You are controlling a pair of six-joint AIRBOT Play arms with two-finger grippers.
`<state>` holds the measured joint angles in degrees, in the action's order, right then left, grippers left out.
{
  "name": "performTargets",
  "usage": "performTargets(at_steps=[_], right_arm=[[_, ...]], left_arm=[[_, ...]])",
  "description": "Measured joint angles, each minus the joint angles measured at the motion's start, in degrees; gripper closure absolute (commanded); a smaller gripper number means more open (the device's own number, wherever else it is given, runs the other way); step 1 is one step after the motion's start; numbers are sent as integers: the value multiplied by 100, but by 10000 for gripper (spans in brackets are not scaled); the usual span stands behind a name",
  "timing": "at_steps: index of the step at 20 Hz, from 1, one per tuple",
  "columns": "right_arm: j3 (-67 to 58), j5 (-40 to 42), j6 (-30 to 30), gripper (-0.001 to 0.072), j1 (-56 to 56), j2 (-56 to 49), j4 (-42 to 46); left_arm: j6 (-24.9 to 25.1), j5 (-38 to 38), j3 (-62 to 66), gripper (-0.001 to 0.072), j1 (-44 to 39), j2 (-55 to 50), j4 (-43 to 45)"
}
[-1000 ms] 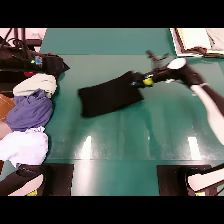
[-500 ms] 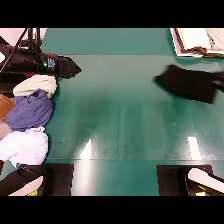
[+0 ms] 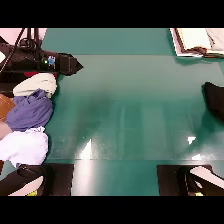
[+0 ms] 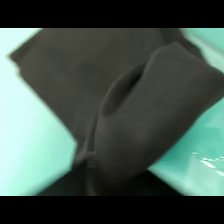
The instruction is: Fold the shirts.
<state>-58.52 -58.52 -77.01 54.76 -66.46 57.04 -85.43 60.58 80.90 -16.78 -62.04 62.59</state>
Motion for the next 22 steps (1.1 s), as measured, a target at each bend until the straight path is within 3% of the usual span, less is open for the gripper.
performTargets(at_steps=[7,9,17,18,19,21,22], right_arm=[[-841,-389,9,27,424,39,400],[-984,-474,9,58,162,138,249],[-1126,-623,13,72,-2957,684,0],[-1130,-629,15,126,-3447,741,2],[-1130,-632,15,278,-3891,789,7],[-1134,-634,15,691,-4745,861,7],[-1134,-632,13,693,-5141,883,9]], left_arm=[[-4,72,0,685,0,0,-9],[-7,55,0,685,0,0,-9],[-9,118,0,685,0,4,2],[-7,116,0,685,0,4,0],[-7,107,0,685,0,4,0],[-7,50,0,684,0,4,-7],[-7,9,0,685,0,4,-7]])
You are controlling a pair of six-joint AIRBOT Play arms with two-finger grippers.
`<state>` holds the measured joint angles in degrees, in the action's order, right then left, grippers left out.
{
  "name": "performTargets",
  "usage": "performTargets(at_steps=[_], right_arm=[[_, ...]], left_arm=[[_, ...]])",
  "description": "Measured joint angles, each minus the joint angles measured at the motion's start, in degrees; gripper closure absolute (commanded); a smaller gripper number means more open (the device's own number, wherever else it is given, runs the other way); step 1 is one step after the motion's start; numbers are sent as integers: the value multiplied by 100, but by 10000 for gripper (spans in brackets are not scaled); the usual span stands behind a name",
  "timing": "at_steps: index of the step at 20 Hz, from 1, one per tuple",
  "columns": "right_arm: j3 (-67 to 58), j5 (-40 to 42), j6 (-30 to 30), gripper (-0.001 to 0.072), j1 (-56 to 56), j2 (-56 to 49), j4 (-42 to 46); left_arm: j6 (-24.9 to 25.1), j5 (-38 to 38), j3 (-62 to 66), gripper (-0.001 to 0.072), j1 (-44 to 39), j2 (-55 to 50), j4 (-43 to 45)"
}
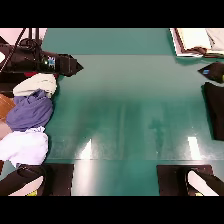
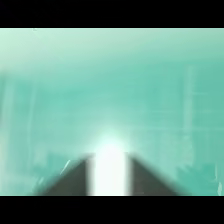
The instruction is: Fold the shirts.
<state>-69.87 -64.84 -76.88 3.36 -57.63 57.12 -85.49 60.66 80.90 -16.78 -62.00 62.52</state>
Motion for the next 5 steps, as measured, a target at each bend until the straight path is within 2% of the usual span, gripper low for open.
performTargets(at_steps=[5], right_arm=[[0,20,2,693,-1272,46,9]], left_arm=[[0,-153,0,685,0,0,-2]])
